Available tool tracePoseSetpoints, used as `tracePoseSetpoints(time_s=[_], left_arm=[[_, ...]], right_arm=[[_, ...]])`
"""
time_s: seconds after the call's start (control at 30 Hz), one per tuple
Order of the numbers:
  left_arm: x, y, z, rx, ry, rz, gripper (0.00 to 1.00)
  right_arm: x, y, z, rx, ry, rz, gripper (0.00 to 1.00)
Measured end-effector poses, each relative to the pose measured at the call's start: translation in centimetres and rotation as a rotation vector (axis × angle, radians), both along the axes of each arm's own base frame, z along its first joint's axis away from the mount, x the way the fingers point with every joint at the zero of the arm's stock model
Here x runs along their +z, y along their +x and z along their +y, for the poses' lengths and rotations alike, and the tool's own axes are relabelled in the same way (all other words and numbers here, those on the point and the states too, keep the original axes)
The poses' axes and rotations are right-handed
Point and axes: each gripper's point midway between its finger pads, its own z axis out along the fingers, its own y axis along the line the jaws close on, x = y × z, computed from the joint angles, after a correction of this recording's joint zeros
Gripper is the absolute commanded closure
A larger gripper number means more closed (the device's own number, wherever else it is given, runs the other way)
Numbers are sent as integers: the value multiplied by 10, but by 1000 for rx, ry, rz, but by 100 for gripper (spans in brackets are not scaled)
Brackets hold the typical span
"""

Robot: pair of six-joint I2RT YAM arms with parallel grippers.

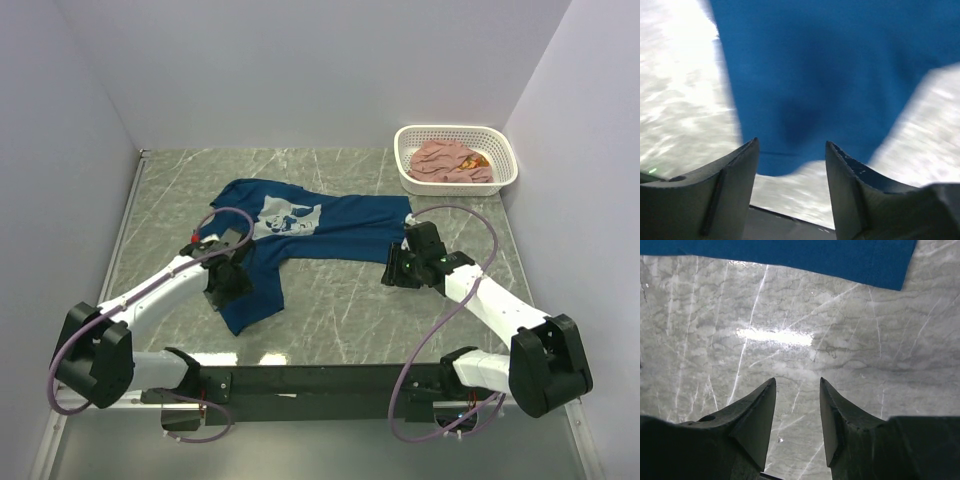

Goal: Fold and stack the t-shirts
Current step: Flatten the tshirt out

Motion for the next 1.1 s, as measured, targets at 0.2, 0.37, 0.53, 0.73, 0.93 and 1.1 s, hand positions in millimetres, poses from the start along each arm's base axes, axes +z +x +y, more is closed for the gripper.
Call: tracePoseSetpoints(time_s=[0.2, 0.37, 0.53, 0.73, 0.93, 1.1], left_arm=[[-20, -17, 43, 140, 39, 70, 41], [-26, -14, 52, 171, 43, 78, 41], [-45, -14, 54, 162, 59, 114, 41], [-52, -8, 49, 144, 28, 124, 52], [-55, -4, 44, 126, 4, 121, 77], [-54, -2, 42, 119, -6, 116, 99]], right_arm=[[-1, -3, -2, 0, -6, 10, 52], [0, -4, -2, 0, -6, 10, 52], [2, -3, -2, 0, -4, 3, 52], [2, -4, -2, 3, -6, 3, 52], [0, -7, -5, -1, -18, 16, 52], [-2, -7, -9, -15, -44, 23, 52]])
